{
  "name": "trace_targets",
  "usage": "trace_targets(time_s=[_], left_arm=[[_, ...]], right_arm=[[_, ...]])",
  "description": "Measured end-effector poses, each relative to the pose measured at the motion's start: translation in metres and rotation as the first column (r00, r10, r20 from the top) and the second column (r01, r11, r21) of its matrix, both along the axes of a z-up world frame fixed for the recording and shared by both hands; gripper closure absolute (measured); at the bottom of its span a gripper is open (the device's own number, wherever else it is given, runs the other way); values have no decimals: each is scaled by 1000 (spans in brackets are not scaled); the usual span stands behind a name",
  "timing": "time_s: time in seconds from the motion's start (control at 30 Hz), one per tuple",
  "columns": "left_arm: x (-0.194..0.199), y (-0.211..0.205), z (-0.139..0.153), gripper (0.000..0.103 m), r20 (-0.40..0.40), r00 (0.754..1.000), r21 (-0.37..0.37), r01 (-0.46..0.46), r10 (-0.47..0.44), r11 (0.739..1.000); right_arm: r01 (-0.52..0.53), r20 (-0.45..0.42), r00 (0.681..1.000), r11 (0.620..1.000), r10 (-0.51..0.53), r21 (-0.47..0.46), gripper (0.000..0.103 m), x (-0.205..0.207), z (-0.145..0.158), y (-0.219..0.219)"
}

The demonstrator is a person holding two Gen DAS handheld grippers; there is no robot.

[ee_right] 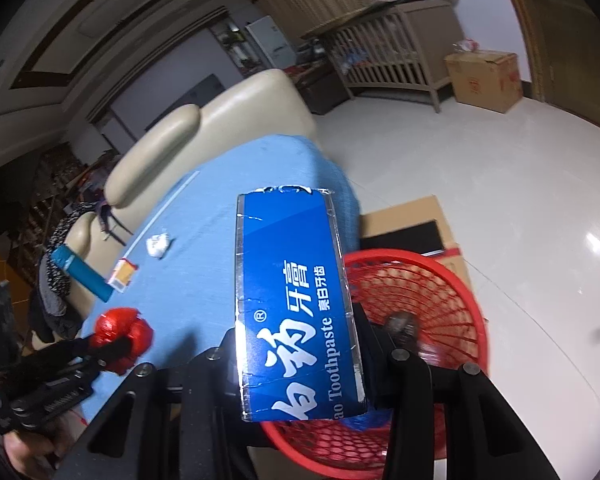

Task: Collect trash
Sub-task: 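Carry the red mesh bag and blue toothpaste box over the red basket, then open the right tool over the basket while the left tool lowers the red bag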

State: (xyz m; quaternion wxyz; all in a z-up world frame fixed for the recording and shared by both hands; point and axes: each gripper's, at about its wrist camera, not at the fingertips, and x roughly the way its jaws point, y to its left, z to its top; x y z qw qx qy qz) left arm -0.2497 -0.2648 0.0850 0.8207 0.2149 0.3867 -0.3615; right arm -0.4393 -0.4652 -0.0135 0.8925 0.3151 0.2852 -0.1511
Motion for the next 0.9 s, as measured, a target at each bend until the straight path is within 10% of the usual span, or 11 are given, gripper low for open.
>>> trace_targets(time_s=[0.9], left_arm=[[-37, -77, -9, 61, -27, 989, 41, 147, -146, 988]], right_arm=[[99, -100, 990, 995, -96, 19, 60, -28, -42, -27]])
